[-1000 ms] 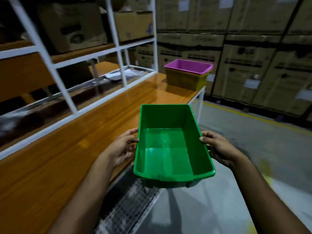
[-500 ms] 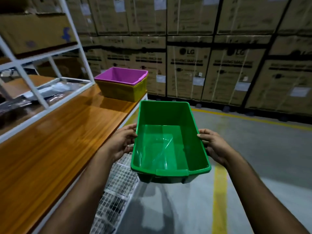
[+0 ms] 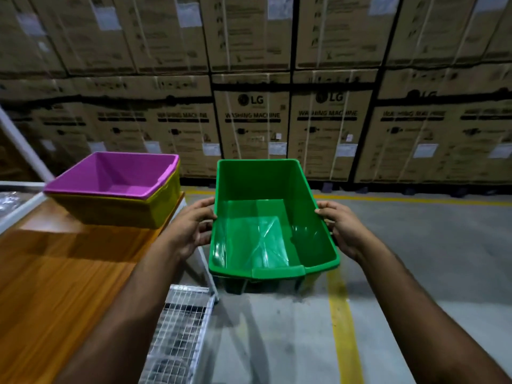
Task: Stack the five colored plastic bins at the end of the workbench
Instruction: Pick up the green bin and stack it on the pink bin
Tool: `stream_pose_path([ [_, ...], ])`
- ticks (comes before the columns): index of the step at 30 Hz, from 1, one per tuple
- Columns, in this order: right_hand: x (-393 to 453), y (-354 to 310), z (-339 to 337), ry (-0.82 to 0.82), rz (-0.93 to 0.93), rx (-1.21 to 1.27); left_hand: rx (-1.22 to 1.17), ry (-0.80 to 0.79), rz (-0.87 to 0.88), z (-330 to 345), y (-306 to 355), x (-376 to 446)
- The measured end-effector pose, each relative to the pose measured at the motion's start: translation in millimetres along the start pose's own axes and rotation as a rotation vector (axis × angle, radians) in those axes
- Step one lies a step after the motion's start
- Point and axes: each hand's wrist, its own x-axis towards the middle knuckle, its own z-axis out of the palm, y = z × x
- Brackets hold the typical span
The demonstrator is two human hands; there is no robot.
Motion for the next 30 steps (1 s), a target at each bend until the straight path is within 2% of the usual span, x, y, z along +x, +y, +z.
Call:
stream_pose_path([
  [7, 109, -63, -6, -0.002, -0.103, 0.055, -0.025, 0.031, 0.077, 7, 56, 87],
  [11, 183, -106, -1, -0.166, -0.152, 0.085, 0.002, 0.115, 0.162, 3, 93, 125],
  [15, 251, -150, 29, -0.340, -0.179, 0.100, -0.071, 0.216, 0.232, -9, 135, 143],
  [19, 303, -185, 83, -0.523, -0.212, 0.037, -0.100, 0.355, 0.294, -34, 160, 137],
  [25, 337, -208, 192, -0.829, -0.139, 0.054, -0.229, 0.664, 0.388, -84, 179, 107],
  [30, 357, -208, 287, -0.979, -0.152, 0.003, -0.277, 0.814, 0.445, -134, 177, 81],
])
